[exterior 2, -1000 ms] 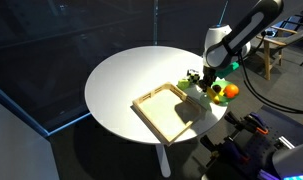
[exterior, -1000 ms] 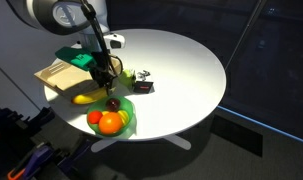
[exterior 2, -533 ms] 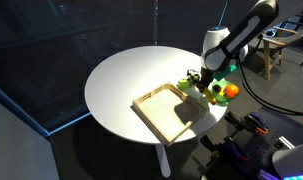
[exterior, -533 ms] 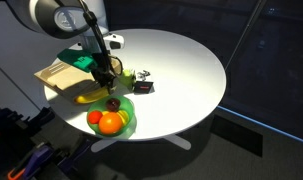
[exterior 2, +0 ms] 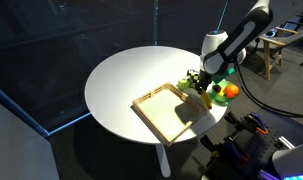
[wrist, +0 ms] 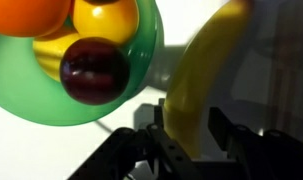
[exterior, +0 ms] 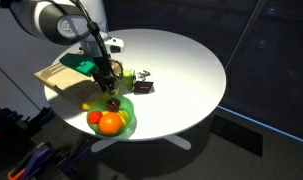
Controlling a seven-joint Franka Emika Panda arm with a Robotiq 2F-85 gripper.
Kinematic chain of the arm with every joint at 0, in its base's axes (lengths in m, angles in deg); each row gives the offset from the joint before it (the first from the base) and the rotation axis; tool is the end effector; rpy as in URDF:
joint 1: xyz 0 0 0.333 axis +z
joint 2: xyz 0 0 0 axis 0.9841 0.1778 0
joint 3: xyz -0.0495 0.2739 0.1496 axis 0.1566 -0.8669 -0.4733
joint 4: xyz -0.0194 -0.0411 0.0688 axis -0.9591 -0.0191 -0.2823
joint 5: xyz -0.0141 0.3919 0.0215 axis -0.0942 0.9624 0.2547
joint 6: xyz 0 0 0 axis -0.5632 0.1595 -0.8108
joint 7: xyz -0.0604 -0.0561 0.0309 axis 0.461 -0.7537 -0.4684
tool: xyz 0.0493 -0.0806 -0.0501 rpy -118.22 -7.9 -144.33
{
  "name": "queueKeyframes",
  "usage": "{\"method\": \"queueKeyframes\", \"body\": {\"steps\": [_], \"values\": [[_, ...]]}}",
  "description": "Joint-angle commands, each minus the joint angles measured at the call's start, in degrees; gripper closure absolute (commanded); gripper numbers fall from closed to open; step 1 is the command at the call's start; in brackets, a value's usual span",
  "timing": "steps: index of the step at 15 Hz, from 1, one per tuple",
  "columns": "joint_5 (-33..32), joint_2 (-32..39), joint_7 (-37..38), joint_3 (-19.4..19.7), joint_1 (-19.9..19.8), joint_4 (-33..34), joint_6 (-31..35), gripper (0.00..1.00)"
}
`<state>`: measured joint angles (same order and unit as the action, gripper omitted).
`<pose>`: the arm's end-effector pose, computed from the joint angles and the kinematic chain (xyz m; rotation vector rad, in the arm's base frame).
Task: Put the banana on the table and then put it in the crate
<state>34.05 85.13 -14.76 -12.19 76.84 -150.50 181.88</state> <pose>0.4832 -0.0806 0.1454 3.0590 -0.0858 -0.1485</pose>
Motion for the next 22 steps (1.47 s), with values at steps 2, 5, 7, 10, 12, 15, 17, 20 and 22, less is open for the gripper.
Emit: {"method": "queueKeyframes", "body": {"steps": [2, 5, 7, 10, 12, 15, 17, 20, 22], "values": [[-0.6, 0.7, 1.8, 0.7, 0.8, 1.0, 0.7, 0.11], [-0.8, 0.5, 2.9, 1.1, 1.2, 1.0, -0.1, 0.0], [-0.9, 0.1, 3.5, 1.4, 1.2, 1.0, -0.5, 0.0], [-1.3, -0.8, 5.2, 2.3, 1.8, 0.6, -1.3, 0.0], [-1.6, -1.6, 6.2, 2.9, 2.2, 0.2, -1.4, 0.0], [-2.0, -2.6, 7.7, 3.7, 3.0, -0.1, -1.5, 0.0], [-1.5, -3.4, 7.7, 3.6, 3.0, -0.3, -1.4, 0.0], [-0.5, -4.9, 7.2, 2.9, 2.4, -0.6, -1.6, 0.0], [-0.2, -6.1, 6.9, 2.5, 2.1, -1.0, -1.7, 0.0]]}}
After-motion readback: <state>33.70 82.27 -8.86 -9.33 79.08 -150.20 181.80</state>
